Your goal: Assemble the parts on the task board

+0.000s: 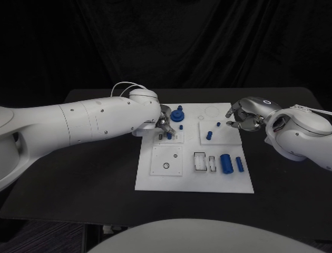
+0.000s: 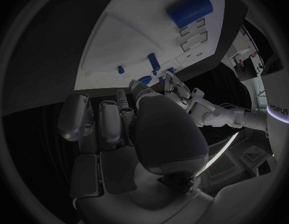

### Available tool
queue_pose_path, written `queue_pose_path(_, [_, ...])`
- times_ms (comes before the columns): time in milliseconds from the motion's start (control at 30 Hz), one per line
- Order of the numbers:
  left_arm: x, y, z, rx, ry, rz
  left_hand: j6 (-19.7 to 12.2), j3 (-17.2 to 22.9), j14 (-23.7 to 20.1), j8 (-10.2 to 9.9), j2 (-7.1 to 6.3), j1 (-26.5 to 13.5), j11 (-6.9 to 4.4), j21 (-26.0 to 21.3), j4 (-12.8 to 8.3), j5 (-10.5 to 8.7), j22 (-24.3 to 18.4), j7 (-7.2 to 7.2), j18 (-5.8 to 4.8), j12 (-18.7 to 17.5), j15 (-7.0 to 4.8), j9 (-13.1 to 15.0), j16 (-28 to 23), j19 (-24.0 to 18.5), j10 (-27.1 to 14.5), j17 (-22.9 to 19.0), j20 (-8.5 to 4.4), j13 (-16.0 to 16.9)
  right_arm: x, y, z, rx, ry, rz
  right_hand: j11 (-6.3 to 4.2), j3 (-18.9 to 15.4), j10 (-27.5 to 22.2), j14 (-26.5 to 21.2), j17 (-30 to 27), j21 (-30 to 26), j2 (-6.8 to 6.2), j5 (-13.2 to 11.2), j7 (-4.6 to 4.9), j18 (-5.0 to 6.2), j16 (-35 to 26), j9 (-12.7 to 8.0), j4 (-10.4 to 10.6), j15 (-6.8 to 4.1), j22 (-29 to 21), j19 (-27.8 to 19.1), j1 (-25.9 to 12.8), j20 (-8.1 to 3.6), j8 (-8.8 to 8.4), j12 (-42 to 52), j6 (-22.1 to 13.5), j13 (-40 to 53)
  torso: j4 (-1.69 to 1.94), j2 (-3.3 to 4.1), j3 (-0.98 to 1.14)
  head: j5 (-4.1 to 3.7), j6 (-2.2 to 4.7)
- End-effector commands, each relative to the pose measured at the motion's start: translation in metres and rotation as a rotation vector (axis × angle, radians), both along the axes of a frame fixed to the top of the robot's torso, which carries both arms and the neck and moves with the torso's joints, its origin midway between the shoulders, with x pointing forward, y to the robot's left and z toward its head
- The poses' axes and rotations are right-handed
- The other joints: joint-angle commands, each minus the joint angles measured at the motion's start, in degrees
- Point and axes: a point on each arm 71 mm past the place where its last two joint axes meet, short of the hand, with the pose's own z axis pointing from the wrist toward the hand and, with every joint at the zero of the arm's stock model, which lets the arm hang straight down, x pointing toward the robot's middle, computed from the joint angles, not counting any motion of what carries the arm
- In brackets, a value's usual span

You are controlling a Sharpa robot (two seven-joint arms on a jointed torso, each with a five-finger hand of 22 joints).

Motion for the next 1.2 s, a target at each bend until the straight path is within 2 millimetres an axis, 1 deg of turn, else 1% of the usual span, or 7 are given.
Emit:
queue_pose_path(33, [-0.001, -0.003, 0.000, -0.028, -0.005, -0.015, 0.1, 5.5, 6.0, 1.0, -2.52, -1.2, -0.24, -0.3, -0.5, -0.07, 14.5, -0.48, -0.82, 0.2, -0.60, 1.1, 0.2, 5.0, 6.0, 15.1, -0.22, 15.1, 0.000, -0.001, -0.001, -0.009, 0.007, -0.019, 0.01, 0.3, -0.4, 1.7, 0.0, -0.3, 0.44, 0.3, -0.17, 1.19, -0.4, -0.1, -0.1, 0.41, 4.4, -0.3, 0.1, -0.04, 0.39, -0.2, 0.4, 4.0, 0.01, 0.04, 0.01, 0.13, 0.00])
queue_pose_path(100, [-0.001, -0.003, 0.000, -0.029, -0.006, -0.015, 0.1, 7.6, 6.0, 1.3, -3.21, -1.7, -0.24, -0.3, -0.7, -0.30, 14.5, -0.55, -0.82, 0.2, -0.66, 1.5, 0.2, 5.0, 6.0, 15.1, -0.24, 15.1, 0.001, -0.001, -0.001, -0.009, 0.008, -0.020, 0.00, 0.4, -0.5, 1.7, -0.1, -0.5, 0.43, 0.4, -0.18, 1.23, -0.4, -0.1, -0.1, 0.41, 4.4, -0.4, 0.1, -0.04, 0.41, -0.3, 0.5, 3.9, -0.01, 0.05, 0.00, 0.16, 0.00])
queue_pose_path(167, [-0.002, -0.002, 0.000, -0.031, -0.008, -0.013, 0.1, 12.0, 6.0, 1.9, -4.85, -3.0, -0.36, -0.3, -1.6, -0.61, 14.5, -0.56, -0.82, 0.2, -0.66, 2.5, 0.2, 5.0, 6.0, 15.1, -0.38, 15.1, 0.001, -0.001, -0.001, -0.009, 0.010, -0.022, 0.00, 0.4, -0.5, 1.7, -0.2, -0.6, 0.42, 0.4, -0.19, 1.26, -0.5, -0.1, -0.1, 0.40, 4.3, -0.4, 0.1, -0.04, 0.43, -0.3, 0.5, 3.9, 0.01, 0.06, 0.01, 0.16, 0.00])
queue_pose_path(267, [-0.003, -0.002, 0.000, -0.036, -0.014, -0.009, 0.3, 15.0, 6.0, 2.4, -5.83, -4.3, -0.44, -0.3, -2.3, -0.64, 14.5, -0.62, -0.81, 0.2, -0.69, 3.1, 0.2, 5.0, 6.0, 15.1, -0.41, 15.1, 0.001, -0.002, -0.001, -0.010, 0.011, -0.025, -0.01, 0.4, -0.6, 1.6, -0.3, -1.0, 0.40, 0.4, -0.20, 1.32, -0.6, -0.1, -0.1, 0.40, 4.2, -0.5, 0.1, -0.04, 0.46, -0.4, 0.6, 3.8, -0.01, 0.07, 0.03, 0.24, 0.00])
queue_pose_path(433, [-0.006, 0.000, 0.001, -0.045, -0.030, 0.005, 0.4, 21.4, 6.0, 3.0, -7.74, -5.8, -0.49, -0.5, -5.4, -0.80, 14.4, -0.74, -0.75, 0.2, -0.84, 4.1, 0.2, 4.8, 6.0, 15.1, -0.57, 15.1, 0.001, -0.003, -0.002, -0.010, 0.012, -0.031, -0.01, 0.4, -0.7, 1.6, -0.4, -1.1, 0.38, 0.5, -0.20, 1.35, -0.7, -0.1, -0.1, 0.40, 4.1, -0.6, 0.1, -0.04, 0.48, -0.4, 0.6, 3.7, -0.01, 0.07, 0.03, 0.25, 0.00])
queue_pose_path(900, [-0.010, 0.007, 0.003, -0.118, -0.046, 0.082, 0.1, 25.3, 6.0, 2.9, -8.45, -8.0, -0.51, -1.3, -7.3, -1.20, 14.1, -0.57, -0.55, 0.2, -0.81, 4.5, 0.2, 4.3, 6.0, 15.1, -0.55, 15.1, 0.002, -0.005, -0.002, -0.011, 0.018, -0.040, -0.01, 0.5, -0.8, 1.5, -0.6, -1.6, 0.31, 0.5, -0.21, 1.44, -0.9, -0.1, -0.1, 0.40, 3.9, -0.7, 0.1, -0.05, 0.48, -0.5, 0.6, 3.6, 0.05, 0.03, 0.00, 0.00, 0.00])
queue_pose_path(1200, [-0.018, 0.015, 0.013, -0.203, -0.191, 0.109, 0.0, 25.6, 6.0, 2.9, -8.52, -8.5, -0.42, -1.6, -7.3, -1.65, 14.0, -0.47, -0.47, 0.2, -0.76, 4.5, 0.2, 4.2, 6.0, 15.1, -0.52, 15.1, 0.002, -0.007, -0.002, -0.010, 0.016, -0.047, -0.01, 0.5, -0.9, 1.4, -0.8, -1.9, 0.21, 0.6, -0.19, 1.49, -1.1, -0.2, -0.2, 0.40, 3.8, -0.8, 0.2, -0.05, 0.44, -0.6, 0.6, 3.5, 0.04, 0.07, -0.03, -0.04, 0.00])
